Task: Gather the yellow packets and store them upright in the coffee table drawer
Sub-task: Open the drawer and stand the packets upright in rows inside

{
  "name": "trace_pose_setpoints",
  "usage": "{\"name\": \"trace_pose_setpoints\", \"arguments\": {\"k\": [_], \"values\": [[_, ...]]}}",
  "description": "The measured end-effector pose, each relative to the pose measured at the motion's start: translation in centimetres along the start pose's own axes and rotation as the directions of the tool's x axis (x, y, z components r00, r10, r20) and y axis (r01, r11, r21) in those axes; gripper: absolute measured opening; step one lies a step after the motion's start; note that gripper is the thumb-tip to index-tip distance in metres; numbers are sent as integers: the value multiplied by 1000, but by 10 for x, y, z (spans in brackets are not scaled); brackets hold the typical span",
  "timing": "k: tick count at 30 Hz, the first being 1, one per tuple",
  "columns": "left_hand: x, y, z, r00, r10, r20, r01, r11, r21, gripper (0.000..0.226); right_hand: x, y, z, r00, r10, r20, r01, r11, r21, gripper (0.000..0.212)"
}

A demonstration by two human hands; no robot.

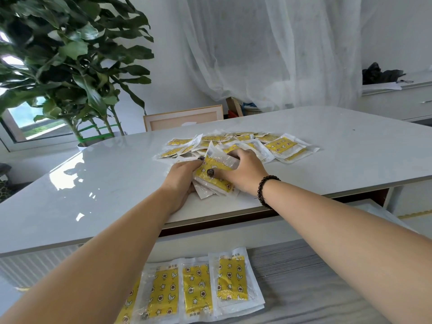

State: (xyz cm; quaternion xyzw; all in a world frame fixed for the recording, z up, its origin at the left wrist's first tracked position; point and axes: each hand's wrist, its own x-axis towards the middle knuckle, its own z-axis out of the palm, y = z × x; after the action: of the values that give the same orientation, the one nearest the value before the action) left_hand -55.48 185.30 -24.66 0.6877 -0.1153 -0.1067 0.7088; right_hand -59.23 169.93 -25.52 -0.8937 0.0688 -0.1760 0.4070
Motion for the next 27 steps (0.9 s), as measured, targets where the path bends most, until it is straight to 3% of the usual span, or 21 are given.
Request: {"name": "trace_pose_setpoints", "arguments": {"k": [5,9,11,15,20,24,27], "values": [[-2,-3,-1,999,34,38,-35,998,50,8,-1,0,-3,997,54,-60,-48,994,100,71],[-1,-5,-1,998,27,60,-32,995,92,24,0,3,-7,975,113,-190,-84,985,154,31],[-1,-5,-1,997,19,72,-26,995,96,30,1,5,-8,956,153,-252,-114,980,164,23],[1,-5,0,1000,9,4,-10,997,77,25,3,6,-11,893,259,-367,-174,953,248,23],[9,-7,-3,988,8,-153,-20,997,-79,25,4,8,-15,791,445,-420,-173,821,544,19],[12,-8,-6,974,19,-226,-69,974,-216,25,2,6,-14,831,403,-383,-156,830,536,25],[12,-9,-7,977,45,-210,-87,977,-194,27,1,2,-10,874,410,-261,-191,784,591,31]]}}
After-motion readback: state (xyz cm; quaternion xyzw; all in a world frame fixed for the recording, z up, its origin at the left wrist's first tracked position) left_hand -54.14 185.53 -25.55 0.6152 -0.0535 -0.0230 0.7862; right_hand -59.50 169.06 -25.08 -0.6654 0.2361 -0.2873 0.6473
